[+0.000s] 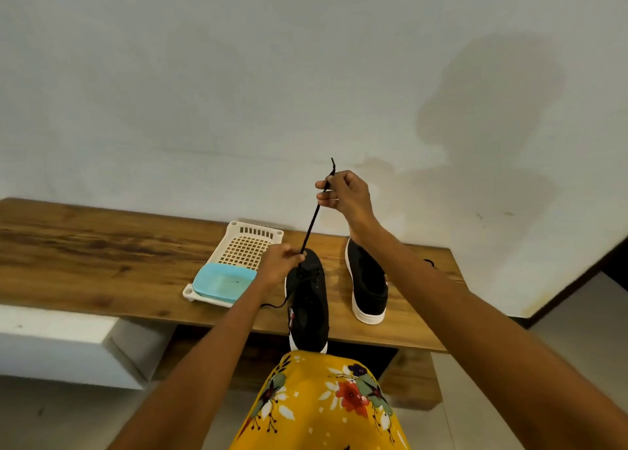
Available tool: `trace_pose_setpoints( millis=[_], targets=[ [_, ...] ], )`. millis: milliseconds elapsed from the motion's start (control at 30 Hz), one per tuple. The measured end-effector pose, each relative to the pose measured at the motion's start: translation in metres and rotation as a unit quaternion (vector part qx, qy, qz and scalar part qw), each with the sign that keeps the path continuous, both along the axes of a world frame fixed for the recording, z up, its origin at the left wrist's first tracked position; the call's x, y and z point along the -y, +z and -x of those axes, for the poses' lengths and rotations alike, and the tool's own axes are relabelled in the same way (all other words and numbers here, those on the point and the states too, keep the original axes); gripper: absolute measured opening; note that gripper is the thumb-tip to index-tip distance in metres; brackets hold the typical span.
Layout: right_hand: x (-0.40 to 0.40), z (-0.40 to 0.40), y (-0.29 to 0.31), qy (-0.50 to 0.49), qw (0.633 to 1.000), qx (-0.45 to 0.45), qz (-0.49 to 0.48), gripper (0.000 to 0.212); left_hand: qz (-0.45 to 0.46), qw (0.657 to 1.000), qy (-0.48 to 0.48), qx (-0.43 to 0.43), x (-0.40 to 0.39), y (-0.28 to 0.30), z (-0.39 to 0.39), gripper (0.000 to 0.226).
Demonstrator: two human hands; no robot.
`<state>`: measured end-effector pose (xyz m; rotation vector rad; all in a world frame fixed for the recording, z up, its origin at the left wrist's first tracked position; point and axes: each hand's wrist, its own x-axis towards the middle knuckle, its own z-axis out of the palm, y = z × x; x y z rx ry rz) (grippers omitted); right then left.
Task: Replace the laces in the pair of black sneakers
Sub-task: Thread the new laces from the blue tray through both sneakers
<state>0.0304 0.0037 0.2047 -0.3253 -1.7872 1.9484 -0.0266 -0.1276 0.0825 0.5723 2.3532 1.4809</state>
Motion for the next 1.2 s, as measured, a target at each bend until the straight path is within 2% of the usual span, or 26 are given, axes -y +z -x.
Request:
trace_pose_setpoints(
  millis=[100,167,267,367,433,500,600,733,833,900,1033,1200],
  targets=[
    [-0.002,-0.009,-0.007,-0.004,1.0,0.018,-0.014,0.013,-0.066,0.993,0.095,0.024,0.003,0.002,0.002,0.009],
    [-0.003,-0.011,-0.014,-0.009,0.998,0.041,-0.043,0.011,-0.069,0.99,0.112,0.054,0.004,0.004,0.004,0.008],
    [0.0,-0.008,-0.031,-0.012,0.987,0.099,-0.128,0.008,-0.036,0.986,0.145,0.069,0.005,-0.001,0.005,0.02],
    [0.01,0.001,-0.056,-0.001,0.962,0.171,-0.212,0.009,-0.052,0.976,0.195,0.082,0.004,-0.002,0.003,0.036],
    [0.02,0.007,-0.08,0.011,0.951,0.213,-0.225,0.016,-0.103,0.975,0.171,0.096,-0.001,-0.001,0.0,0.026],
    [0.031,0.011,-0.107,0.011,0.943,0.247,-0.222,0.018,-0.112,0.981,0.128,0.091,-0.006,0.001,-0.006,0.024],
    [0.044,0.009,-0.143,-0.022,0.936,0.269,-0.224,0.025,-0.067,0.993,0.084,0.041,-0.005,-0.015,-0.006,0.017],
    [0.046,0.0,-0.169,-0.018,0.917,0.283,-0.28,0.007,0.0,0.997,0.079,0.017,0.0,-0.038,-0.003,0.02],
    [0.033,-0.009,-0.188,-0.031,0.88,0.309,-0.359,0.031,0.043,0.995,0.084,-0.014,-0.004,-0.048,-0.004,0.021],
    [0.021,-0.017,-0.198,-0.037,0.866,0.335,-0.368,0.038,0.077,0.994,0.063,-0.044,-0.011,-0.053,-0.006,0.02],
    [0.003,-0.027,-0.21,-0.048,0.902,0.304,-0.303,0.028,0.165,0.981,-0.037,-0.092,-0.024,-0.063,-0.014,0.011],
    [-0.015,-0.035,-0.216,-0.05,0.93,0.288,-0.223,0.024,0.191,0.974,-0.032,-0.115,-0.041,-0.072,-0.021,0.012]
  ],
)
